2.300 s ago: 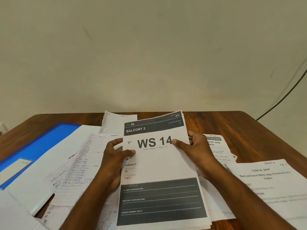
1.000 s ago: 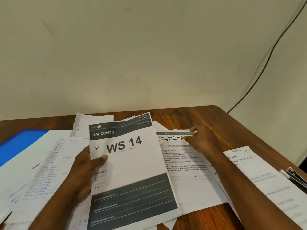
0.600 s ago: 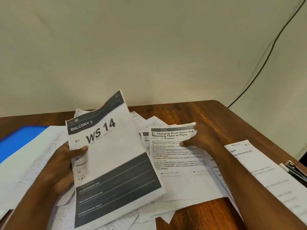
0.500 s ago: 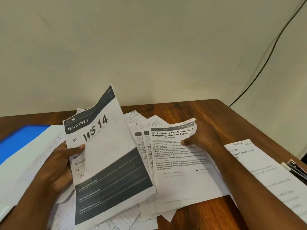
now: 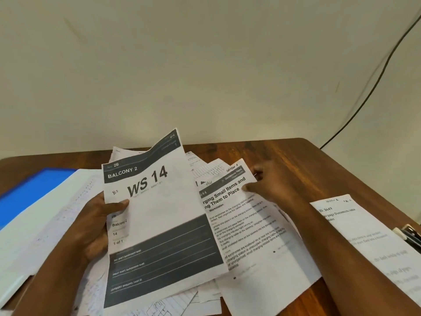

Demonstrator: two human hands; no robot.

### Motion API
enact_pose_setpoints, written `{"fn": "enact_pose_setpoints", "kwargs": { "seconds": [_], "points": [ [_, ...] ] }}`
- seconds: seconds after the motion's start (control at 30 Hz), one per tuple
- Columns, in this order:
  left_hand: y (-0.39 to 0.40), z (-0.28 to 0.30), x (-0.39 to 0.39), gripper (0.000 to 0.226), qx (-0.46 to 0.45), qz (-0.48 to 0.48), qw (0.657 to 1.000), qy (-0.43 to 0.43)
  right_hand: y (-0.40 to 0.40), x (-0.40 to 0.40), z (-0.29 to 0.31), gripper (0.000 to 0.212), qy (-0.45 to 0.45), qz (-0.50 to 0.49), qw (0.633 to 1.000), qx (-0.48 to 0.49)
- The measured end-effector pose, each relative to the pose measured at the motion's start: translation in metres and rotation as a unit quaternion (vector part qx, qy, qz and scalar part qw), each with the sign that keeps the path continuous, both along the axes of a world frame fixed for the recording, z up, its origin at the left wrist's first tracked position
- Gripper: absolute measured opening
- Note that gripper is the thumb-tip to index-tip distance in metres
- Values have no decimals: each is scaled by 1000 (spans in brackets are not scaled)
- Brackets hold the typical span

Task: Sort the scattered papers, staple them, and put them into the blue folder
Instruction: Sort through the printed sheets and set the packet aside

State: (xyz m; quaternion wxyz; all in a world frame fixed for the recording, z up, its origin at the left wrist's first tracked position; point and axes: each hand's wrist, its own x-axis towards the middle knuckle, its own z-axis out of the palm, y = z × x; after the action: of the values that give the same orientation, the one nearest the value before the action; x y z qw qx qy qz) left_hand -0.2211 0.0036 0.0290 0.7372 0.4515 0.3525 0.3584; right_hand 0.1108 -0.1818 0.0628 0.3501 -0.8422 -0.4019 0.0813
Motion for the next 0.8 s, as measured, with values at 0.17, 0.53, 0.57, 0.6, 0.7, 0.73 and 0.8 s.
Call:
{"fn": "enact_pose_setpoints", "kwargs": {
  "seconds": [0.17,0.53,0.57,0.6,0.7,0.73,0.8],
  "points": [
    [0,0,1,42,-2,8,1000,13,0,-6,-1,19,92,10,995,44],
    [-3,-3,11,33,21,8,999,46,2,-4,-6,13,187,-8,971,148],
    [-4,-4,13,34,24,8,998,50,3,-3,-7,13,202,-12,966,159],
    [-4,-6,16,34,27,6,998,54,3,-3,-7,13,217,-15,961,173],
    [-12,-9,25,31,45,-2,997,65,3,1,-5,12,260,-15,942,212],
    [-14,-9,28,36,55,-4,996,71,3,2,-4,12,271,-13,937,221],
    [-19,-10,33,45,74,-7,994,82,3,4,-2,14,291,-7,927,236]
  ]
}}
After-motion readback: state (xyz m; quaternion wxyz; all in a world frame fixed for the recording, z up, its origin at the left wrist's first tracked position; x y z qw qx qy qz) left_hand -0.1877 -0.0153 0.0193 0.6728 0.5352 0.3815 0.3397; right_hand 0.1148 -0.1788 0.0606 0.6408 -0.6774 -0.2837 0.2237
